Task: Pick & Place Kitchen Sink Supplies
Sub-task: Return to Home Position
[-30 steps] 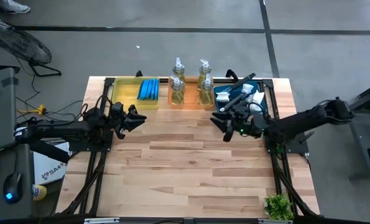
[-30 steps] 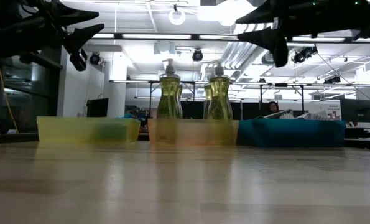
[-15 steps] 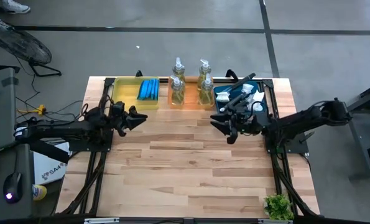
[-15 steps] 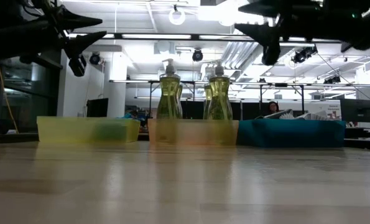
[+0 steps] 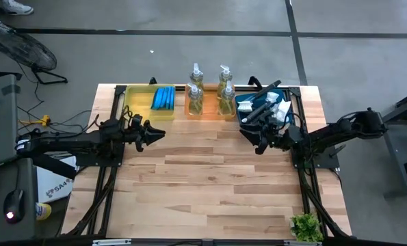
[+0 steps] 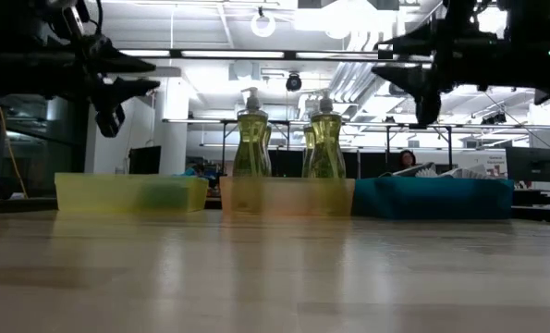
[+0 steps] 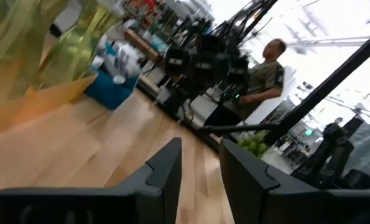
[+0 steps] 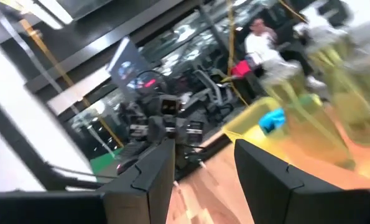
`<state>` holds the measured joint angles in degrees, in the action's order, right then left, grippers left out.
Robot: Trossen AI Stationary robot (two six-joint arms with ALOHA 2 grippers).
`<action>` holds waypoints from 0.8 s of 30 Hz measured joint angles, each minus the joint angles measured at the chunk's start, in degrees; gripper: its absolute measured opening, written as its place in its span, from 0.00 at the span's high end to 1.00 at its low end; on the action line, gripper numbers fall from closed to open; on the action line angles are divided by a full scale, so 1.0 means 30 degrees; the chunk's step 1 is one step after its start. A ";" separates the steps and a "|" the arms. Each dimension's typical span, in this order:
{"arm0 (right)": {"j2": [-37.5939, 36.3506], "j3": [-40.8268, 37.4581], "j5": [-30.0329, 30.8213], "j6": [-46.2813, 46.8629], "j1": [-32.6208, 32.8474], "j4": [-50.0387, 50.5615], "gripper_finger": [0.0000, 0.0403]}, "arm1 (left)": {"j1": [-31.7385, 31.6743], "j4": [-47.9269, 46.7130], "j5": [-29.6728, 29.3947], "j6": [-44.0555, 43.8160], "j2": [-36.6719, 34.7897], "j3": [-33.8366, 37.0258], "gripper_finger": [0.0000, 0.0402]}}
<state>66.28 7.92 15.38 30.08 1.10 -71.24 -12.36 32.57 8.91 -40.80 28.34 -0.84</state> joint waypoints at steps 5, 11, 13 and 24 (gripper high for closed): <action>0.0000 -0.0790 0.1438 0.0688 0.0000 0.0087 0.60 | 0.0000 -0.1515 0.0007 0.0000 0.0005 0.0000 0.74; 0.0000 -0.1462 0.1616 -0.1695 0.0000 0.0538 0.60 | 0.0275 -0.3315 -0.0168 0.0000 0.0000 0.0000 0.74; 0.0007 -0.1462 0.1616 -0.2392 0.0000 0.0871 0.60 | 0.1034 -0.4327 -0.0783 -0.0007 -0.0287 0.0000 0.74; 0.0000 -0.1462 0.1609 -0.3671 0.0000 0.1013 0.60 | 0.4411 -0.9037 -0.1075 -0.0007 -0.3770 0.0000 0.74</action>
<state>66.28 3.53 20.21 19.07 1.10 -68.20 0.87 5.46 5.68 -40.82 17.03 -0.84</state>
